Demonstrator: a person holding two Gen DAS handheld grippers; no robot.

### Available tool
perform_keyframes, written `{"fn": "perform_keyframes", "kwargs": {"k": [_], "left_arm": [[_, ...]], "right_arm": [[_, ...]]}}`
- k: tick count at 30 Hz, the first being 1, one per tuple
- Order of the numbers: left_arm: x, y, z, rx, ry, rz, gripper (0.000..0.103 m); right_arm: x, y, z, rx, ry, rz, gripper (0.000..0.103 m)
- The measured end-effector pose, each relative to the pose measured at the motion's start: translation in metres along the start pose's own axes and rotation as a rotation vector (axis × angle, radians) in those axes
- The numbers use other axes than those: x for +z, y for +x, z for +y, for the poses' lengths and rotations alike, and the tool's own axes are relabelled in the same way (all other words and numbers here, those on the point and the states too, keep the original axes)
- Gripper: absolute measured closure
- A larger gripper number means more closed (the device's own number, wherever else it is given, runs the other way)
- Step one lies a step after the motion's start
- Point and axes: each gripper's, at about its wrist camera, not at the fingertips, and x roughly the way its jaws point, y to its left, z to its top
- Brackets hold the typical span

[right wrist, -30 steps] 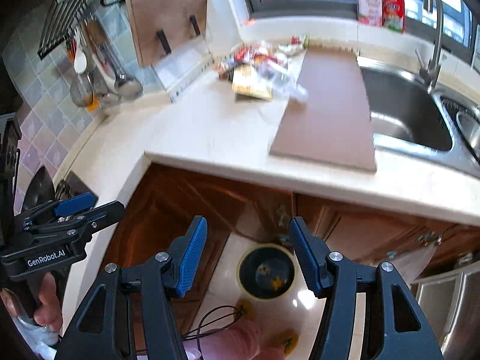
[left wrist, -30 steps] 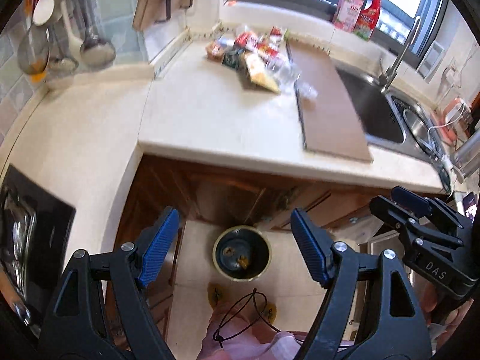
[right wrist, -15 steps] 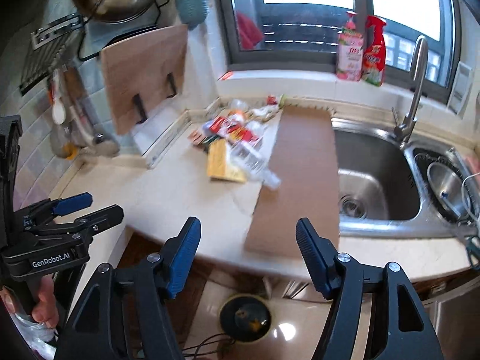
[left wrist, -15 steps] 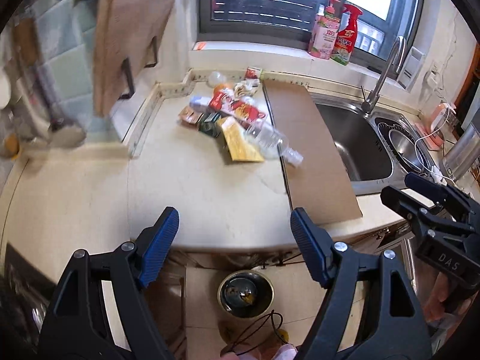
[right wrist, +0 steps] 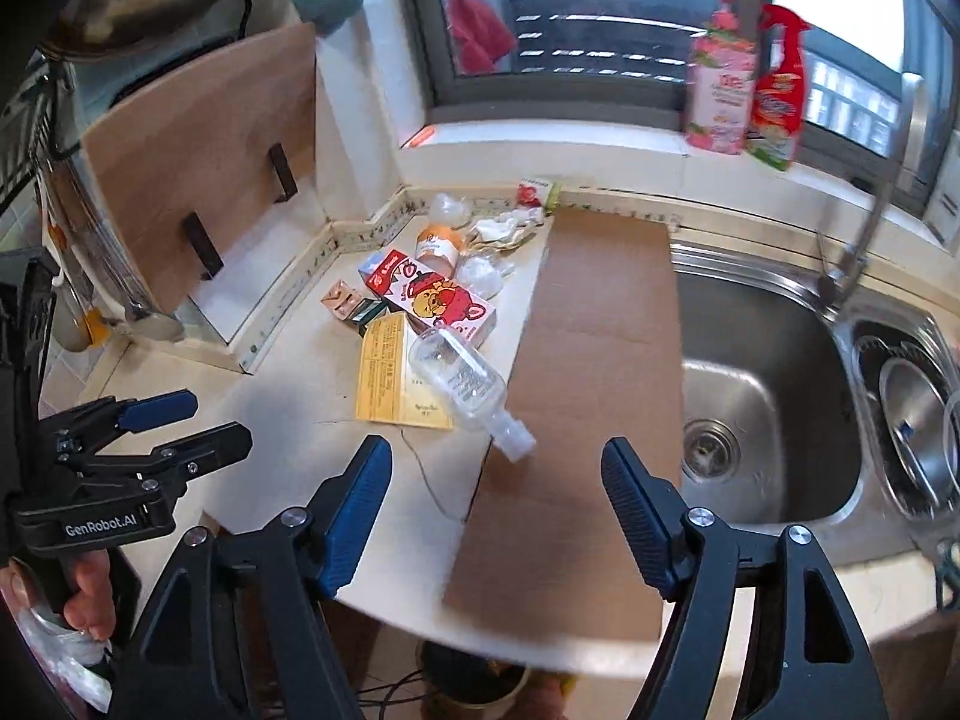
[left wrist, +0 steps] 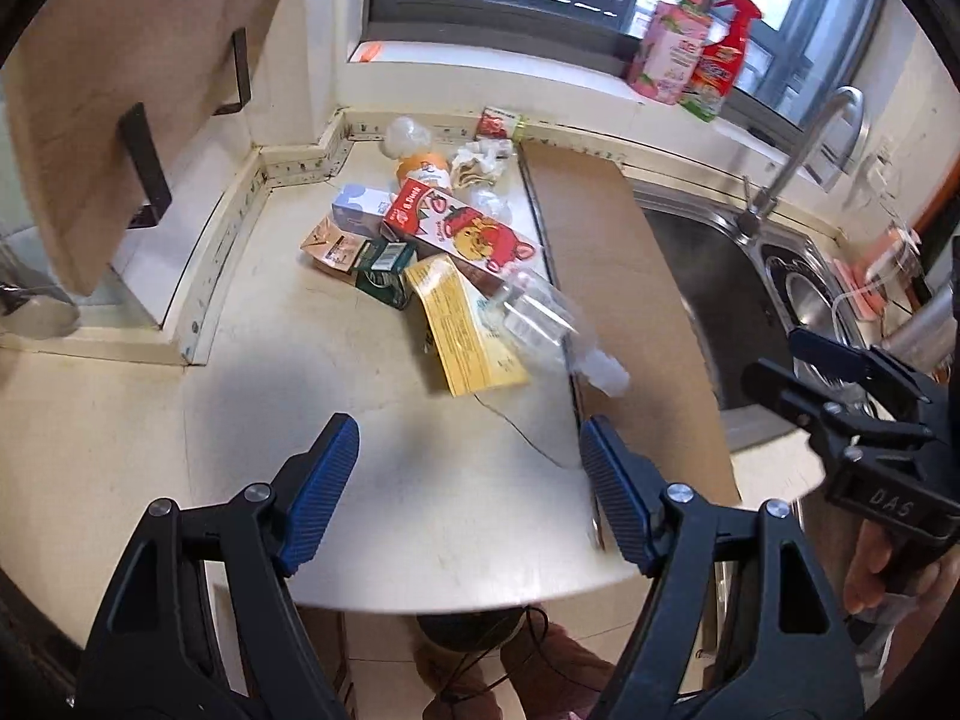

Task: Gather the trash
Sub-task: 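Grasp the plastic bottle with the right tool while the left tool grasps the yellow box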

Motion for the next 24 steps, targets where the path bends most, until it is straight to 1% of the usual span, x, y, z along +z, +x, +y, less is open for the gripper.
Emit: {"fn": "perform_keyframes", "kwargs": {"k": [1,5,9,12,15,19,20,22,24], "left_arm": [[0.004,0.008,0.002,0.003,-0.007,0.006,0.037],[0.019,0.042,0.007,0.003,-0.052,0.046,0.045],[0.030,0.074,0.009,0.012,-0.069,0.078,0.045],[0.035,0.092,0.011,0.018,-0.083,0.094,0.045],[0.040,0.108,0.016,0.014,-0.103,0.113,0.045],[0.046,0.124,0.020,0.016,-0.109,0.119,0.045],[0.048,0.127,0.021,0.016,-0.108,0.119,0.045],[0.051,0.132,0.024,0.010,-0.109,0.119,0.045],[0.055,0.139,0.027,0.008,-0.111,0.120,0.045]], "right_arm": [[0.007,0.016,-0.001,0.012,-0.020,0.015,0.029],[0.022,0.077,-0.002,0.066,-0.082,0.081,0.029],[0.032,0.140,-0.002,0.116,-0.147,0.156,0.029],[0.035,0.176,0.004,0.140,-0.203,0.197,0.029],[0.037,0.205,0.010,0.157,-0.261,0.214,0.029],[0.042,0.230,0.016,0.193,-0.304,0.218,0.030],[0.043,0.232,0.016,0.199,-0.309,0.215,0.032],[0.046,0.240,0.018,0.222,-0.316,0.221,0.043],[0.049,0.244,0.017,0.245,-0.309,0.213,0.043]]}}
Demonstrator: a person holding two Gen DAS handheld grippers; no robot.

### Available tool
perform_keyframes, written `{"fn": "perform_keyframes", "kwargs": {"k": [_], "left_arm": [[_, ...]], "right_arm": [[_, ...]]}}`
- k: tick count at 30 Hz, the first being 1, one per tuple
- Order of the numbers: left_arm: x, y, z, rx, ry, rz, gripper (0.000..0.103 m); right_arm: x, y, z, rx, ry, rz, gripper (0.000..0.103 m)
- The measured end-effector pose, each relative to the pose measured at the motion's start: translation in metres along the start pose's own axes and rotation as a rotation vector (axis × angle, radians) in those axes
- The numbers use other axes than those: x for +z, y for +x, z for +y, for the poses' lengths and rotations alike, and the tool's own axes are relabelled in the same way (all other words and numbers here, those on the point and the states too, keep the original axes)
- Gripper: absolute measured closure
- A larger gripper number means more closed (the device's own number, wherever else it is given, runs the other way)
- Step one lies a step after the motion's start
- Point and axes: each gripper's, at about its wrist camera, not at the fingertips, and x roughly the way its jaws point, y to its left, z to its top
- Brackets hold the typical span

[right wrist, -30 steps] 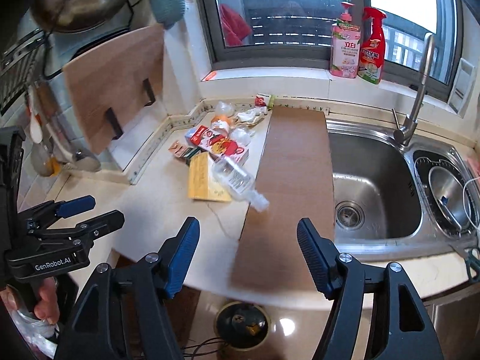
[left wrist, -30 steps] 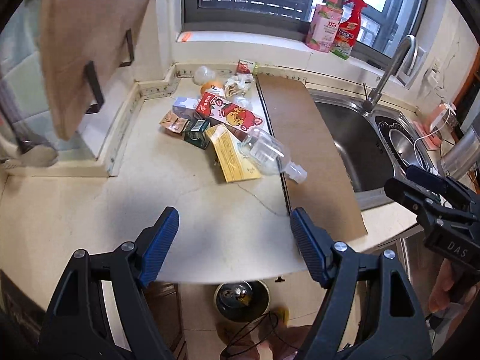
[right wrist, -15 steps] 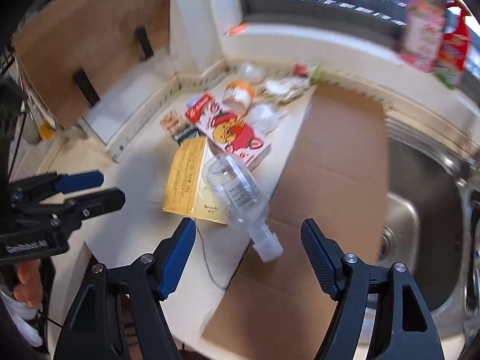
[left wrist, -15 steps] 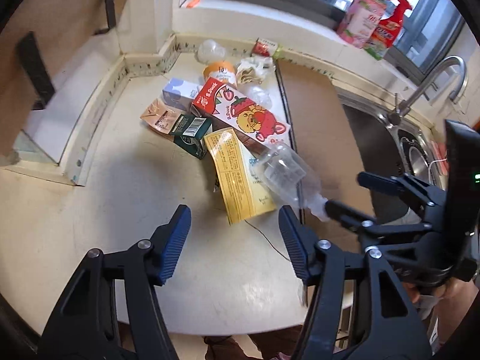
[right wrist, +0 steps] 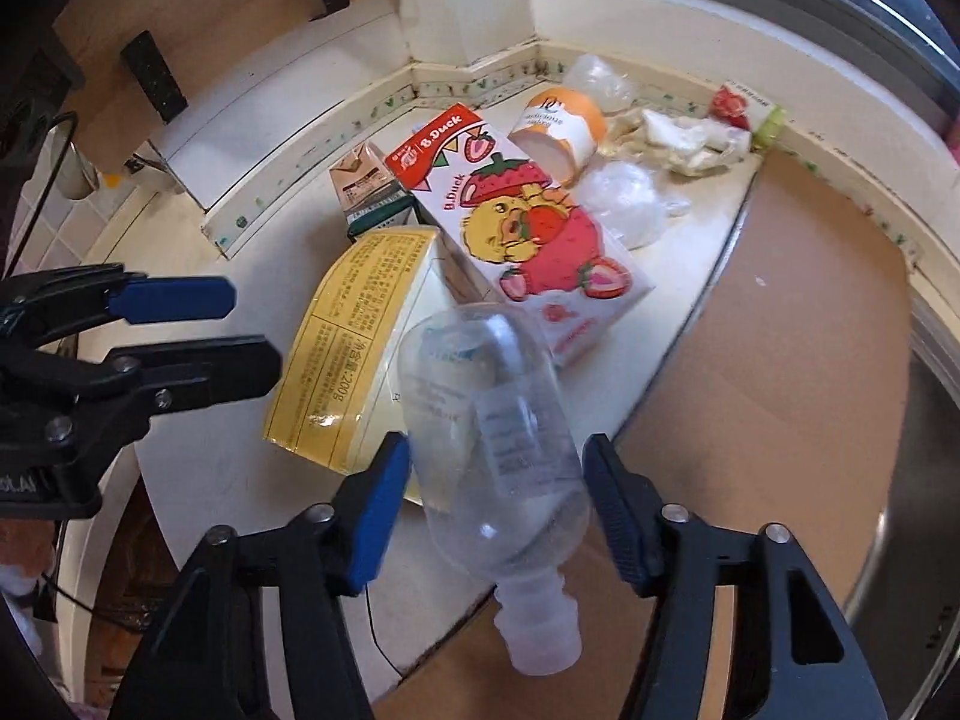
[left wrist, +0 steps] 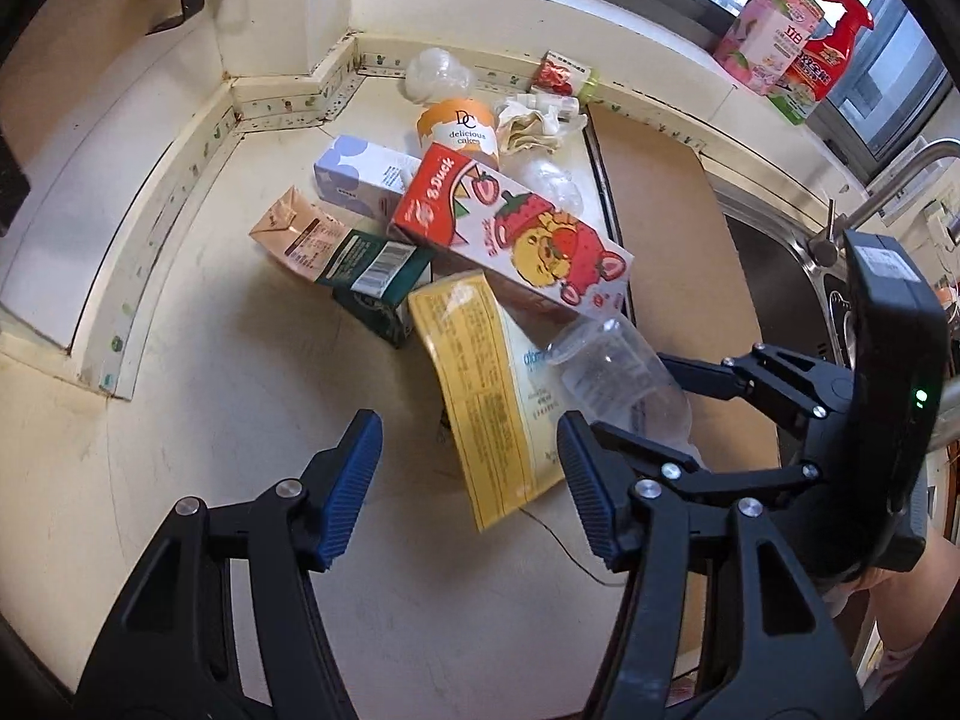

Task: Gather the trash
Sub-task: 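Grasp the plastic bottle with the right tool while the left tool grasps the yellow box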

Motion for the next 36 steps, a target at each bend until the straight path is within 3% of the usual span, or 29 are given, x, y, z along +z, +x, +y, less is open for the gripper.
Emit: {"fn": "perform_keyframes", "kwargs": {"k": [1,4,11,17,23,36], "left_arm": [[0.003,0.004,0.001,-0.001,-0.002,0.002,0.045],[0.010,0.018,0.005,-0.009,-0.013,0.021,0.058],[0.025,0.046,0.008,-0.018,-0.037,0.044,0.063],[0.029,0.051,0.001,-0.027,-0.032,0.036,0.076],[0.024,0.031,-0.005,-0.054,-0.035,0.005,0.099],[-0.020,-0.050,-0.004,-0.084,-0.012,-0.067,0.100]], "right_arm": [[0.002,0.002,-0.003,0.014,0.006,-0.005,0.044],[0.001,0.001,-0.009,0.056,0.040,-0.019,0.045],[-0.003,-0.001,-0.030,0.130,0.164,-0.027,0.045],[-0.004,0.002,-0.043,0.174,0.283,-0.032,0.046],[-0.004,0.000,-0.040,0.189,0.317,-0.047,0.047],[-0.023,-0.053,-0.011,0.200,0.363,-0.125,0.048]]}}
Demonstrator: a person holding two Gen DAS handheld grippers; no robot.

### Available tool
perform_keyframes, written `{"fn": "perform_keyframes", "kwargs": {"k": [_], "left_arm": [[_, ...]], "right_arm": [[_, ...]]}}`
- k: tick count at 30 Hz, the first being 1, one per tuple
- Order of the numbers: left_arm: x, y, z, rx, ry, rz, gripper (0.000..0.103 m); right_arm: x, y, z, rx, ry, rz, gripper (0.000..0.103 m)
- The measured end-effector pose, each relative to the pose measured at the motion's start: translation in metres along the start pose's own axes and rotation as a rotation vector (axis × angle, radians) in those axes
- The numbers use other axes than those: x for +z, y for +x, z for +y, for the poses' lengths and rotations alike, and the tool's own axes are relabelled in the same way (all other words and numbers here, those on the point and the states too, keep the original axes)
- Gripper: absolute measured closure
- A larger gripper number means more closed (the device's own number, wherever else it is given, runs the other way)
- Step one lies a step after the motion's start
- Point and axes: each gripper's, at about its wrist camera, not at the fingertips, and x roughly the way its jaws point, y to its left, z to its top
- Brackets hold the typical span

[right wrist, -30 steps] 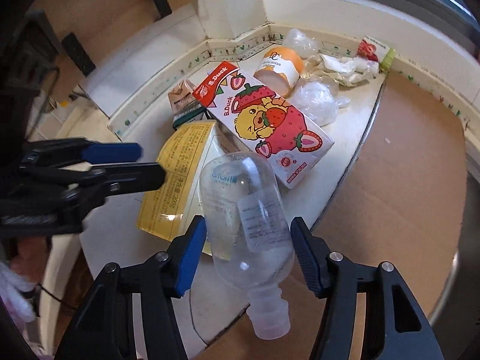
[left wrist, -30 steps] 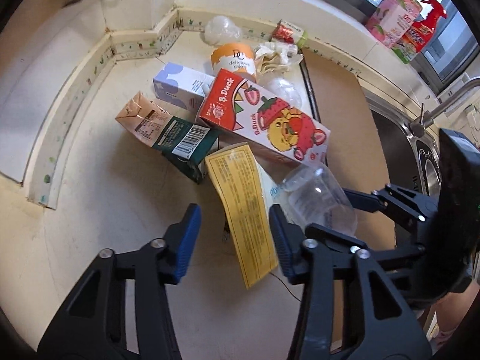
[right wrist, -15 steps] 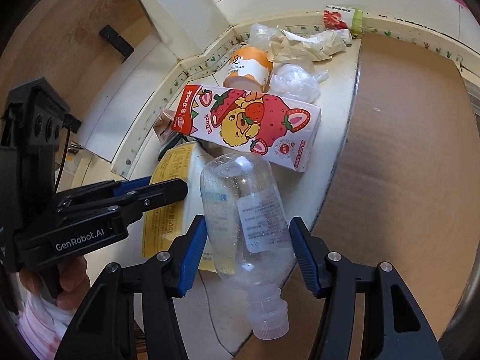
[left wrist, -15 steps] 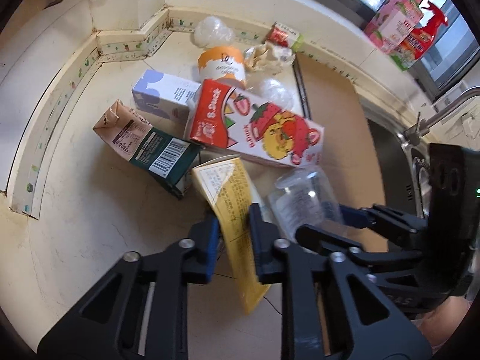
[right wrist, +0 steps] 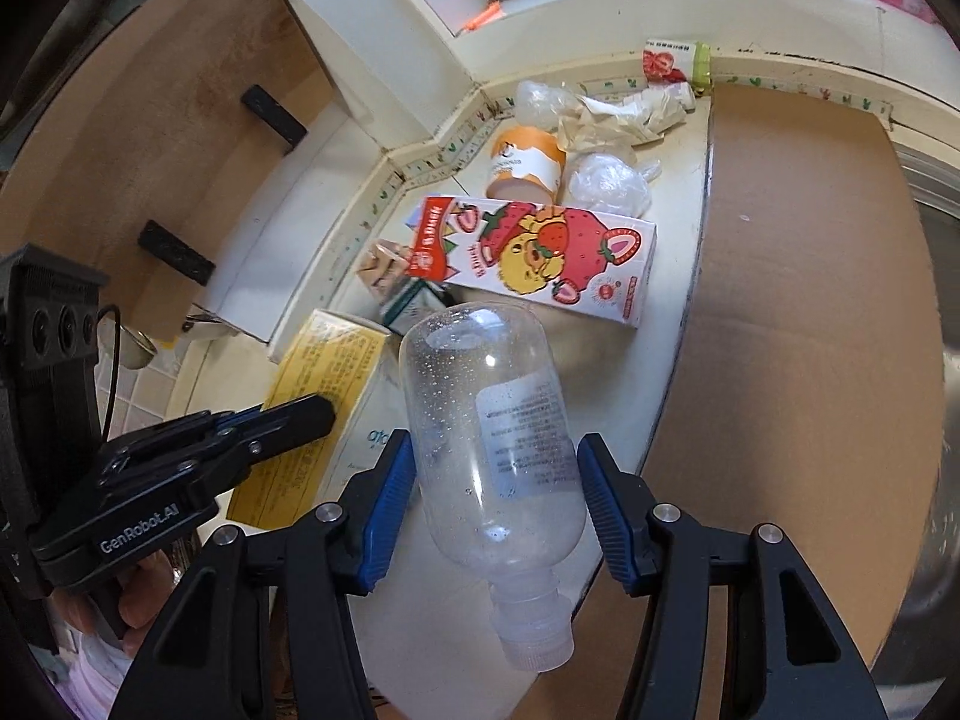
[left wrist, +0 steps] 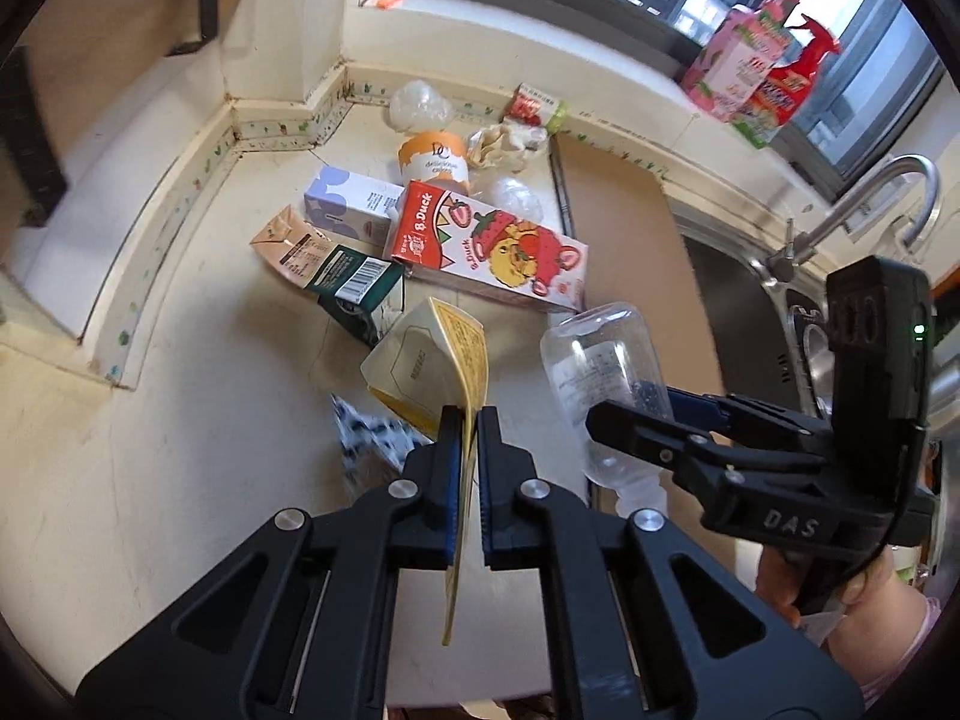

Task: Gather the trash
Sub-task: 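Grasp the plastic bottle with the right tool while the left tool grasps the yellow box, then carry the bottle and yellow box down over the bin and release both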

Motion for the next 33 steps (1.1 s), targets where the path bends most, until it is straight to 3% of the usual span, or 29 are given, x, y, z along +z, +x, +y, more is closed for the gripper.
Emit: {"fn": "perform_keyframes", "kwargs": {"k": [8,17,25,33], "left_arm": [[-0.046,-0.076,-0.009,-0.044,0.045,-0.059,0.100],[-0.122,-0.141,-0.024,-0.094,0.155,-0.063,0.100],[-0.188,-0.166,-0.038,-0.101,0.242,-0.031,0.100],[-0.245,-0.171,-0.049,-0.081,0.275,0.013,0.100]], "right_arm": [[-0.046,-0.048,0.035,-0.001,0.010,-0.058,0.048],[-0.130,-0.100,0.081,-0.029,0.024,-0.143,0.048],[-0.224,-0.143,0.116,-0.060,0.066,-0.193,0.048],[-0.303,-0.160,0.115,-0.075,0.109,-0.152,0.048]]}}
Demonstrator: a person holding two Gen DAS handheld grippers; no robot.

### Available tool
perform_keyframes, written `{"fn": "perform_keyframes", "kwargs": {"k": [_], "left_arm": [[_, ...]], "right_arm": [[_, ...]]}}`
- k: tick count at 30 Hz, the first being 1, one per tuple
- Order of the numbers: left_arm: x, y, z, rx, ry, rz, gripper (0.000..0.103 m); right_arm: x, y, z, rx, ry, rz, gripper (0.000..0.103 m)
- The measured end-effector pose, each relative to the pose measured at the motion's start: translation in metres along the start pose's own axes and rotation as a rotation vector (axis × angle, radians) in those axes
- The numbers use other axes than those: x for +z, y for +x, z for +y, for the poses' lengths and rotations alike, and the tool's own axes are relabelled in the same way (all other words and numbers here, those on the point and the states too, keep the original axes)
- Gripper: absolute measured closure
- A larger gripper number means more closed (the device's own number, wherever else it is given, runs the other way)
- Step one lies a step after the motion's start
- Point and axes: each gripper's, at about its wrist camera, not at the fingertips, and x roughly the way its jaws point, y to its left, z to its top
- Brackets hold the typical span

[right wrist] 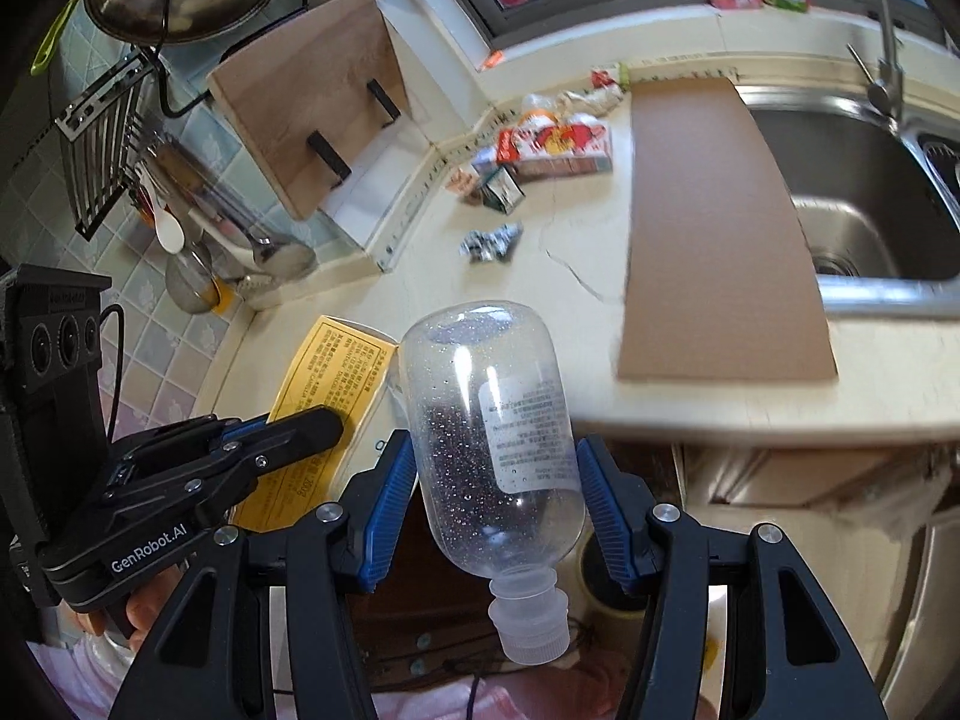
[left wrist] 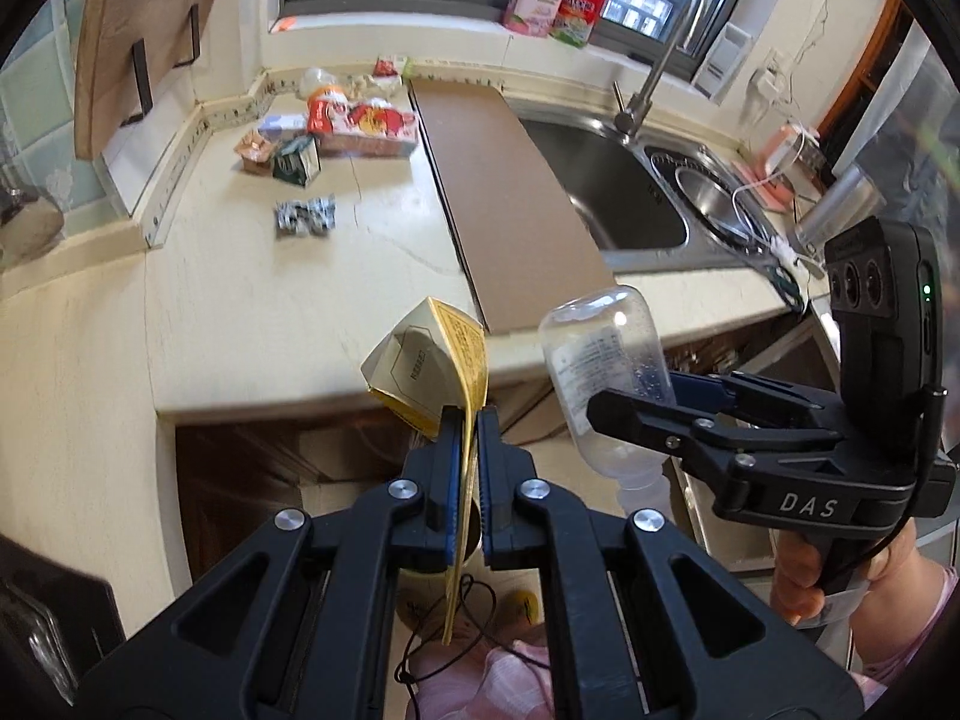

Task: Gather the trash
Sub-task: 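Carry the bottle and yellow box down over the bin and release both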

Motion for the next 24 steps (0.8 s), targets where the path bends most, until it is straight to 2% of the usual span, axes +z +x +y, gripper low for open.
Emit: {"fn": "perform_keyframes", "kwargs": {"k": [5,12,18,24], "left_arm": [[-0.029,0.012,-0.006,0.021,-0.037,0.036,0.100],[-0.075,0.055,-0.015,0.036,-0.101,0.113,0.100],[-0.118,0.111,-0.009,0.068,-0.150,0.167,0.100],[-0.161,0.178,0.008,0.121,-0.175,0.197,0.100]], "right_arm": [[-0.033,0.000,-0.020,-0.003,0.021,0.051,0.048],[-0.084,0.017,-0.055,-0.033,0.035,0.147,0.048],[-0.132,0.055,-0.094,-0.073,0.066,0.204,0.047],[-0.179,0.115,-0.133,-0.082,0.118,0.250,0.047]]}}
